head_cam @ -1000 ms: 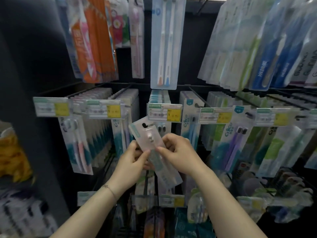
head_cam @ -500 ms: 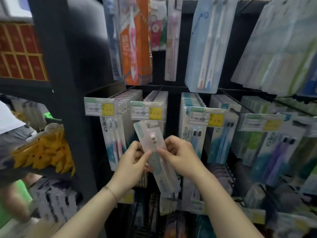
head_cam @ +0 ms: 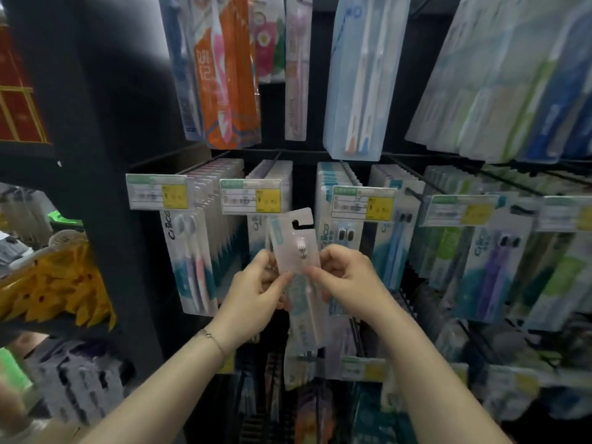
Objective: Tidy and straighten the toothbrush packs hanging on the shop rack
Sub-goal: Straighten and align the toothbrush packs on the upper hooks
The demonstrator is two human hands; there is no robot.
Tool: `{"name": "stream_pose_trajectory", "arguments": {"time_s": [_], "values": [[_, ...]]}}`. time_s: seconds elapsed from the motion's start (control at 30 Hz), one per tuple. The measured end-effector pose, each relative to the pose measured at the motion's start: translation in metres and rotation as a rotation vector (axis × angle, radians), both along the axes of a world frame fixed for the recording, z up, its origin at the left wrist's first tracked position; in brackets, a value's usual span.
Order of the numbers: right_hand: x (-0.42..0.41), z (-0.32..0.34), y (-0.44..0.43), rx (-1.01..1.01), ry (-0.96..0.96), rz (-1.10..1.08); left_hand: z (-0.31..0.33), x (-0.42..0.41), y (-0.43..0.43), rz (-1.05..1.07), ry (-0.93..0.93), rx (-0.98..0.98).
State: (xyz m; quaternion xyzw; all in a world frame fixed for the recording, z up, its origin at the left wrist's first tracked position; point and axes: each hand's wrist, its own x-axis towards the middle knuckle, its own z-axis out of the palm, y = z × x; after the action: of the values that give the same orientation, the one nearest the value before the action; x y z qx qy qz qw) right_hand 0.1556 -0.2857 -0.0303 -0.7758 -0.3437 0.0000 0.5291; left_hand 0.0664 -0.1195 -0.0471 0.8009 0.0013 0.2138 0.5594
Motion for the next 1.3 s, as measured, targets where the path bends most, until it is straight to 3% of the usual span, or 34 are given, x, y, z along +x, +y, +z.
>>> {"name": "stream_pose_trajectory", "arguments": {"time_s": [0.6, 1.0, 1.3], "values": [[0.033, -0.003, -0.122, 0.062, 0.122, -0.125, 0.001, 0.055, -0.108, -0.195, 0.012, 0.041], [0.058, -0.003, -0.202, 0.045, 0.015, -0.193, 0.001, 0.09, -0.185, -0.261, 0.007, 0.003], [0.072, 0.002, -0.238, 0.156, 0.007, -0.315, 0.019, 0.114, -0.23, -0.262, 0.009, -0.026]]}}
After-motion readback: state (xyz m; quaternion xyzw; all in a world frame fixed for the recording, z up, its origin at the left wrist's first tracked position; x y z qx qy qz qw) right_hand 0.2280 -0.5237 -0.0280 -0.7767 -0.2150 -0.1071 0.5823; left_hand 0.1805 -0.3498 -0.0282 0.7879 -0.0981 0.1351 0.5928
